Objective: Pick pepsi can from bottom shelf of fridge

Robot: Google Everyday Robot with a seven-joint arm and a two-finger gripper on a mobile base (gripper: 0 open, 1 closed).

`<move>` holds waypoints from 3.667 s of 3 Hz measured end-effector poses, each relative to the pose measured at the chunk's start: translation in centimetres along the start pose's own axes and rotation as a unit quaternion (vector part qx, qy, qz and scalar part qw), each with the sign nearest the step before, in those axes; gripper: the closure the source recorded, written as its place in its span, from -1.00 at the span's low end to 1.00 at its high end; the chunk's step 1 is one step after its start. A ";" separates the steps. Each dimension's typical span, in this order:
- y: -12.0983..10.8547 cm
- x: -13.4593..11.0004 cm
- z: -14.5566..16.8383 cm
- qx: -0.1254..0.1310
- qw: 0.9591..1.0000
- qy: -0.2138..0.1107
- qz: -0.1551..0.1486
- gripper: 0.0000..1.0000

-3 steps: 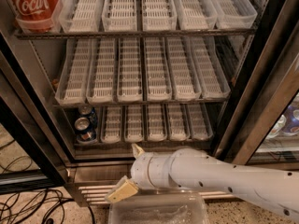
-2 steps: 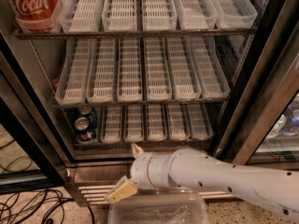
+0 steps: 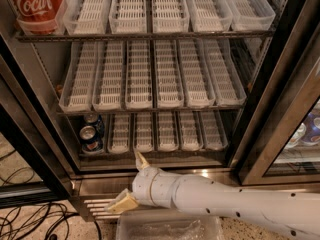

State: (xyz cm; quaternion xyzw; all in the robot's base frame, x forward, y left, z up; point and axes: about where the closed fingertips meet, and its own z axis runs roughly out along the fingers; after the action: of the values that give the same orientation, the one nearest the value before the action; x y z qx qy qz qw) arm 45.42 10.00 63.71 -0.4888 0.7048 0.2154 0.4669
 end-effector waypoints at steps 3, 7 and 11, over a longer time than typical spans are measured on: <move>-4.1 -1.6 9.1 0.130 0.983 -0.121 0.044 -1.00; -3.0 -1.4 14.7 0.238 0.958 -0.158 0.002 -1.00; -5.4 -2.1 14.8 0.352 0.918 -0.185 -0.001 -0.08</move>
Offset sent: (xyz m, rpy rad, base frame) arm 0.0929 0.0466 -0.0120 0.2631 -0.2299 -0.2440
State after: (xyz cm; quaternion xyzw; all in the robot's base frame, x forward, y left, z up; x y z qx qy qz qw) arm 57.01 20.00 59.36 -0.2451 0.6360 0.0396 0.7307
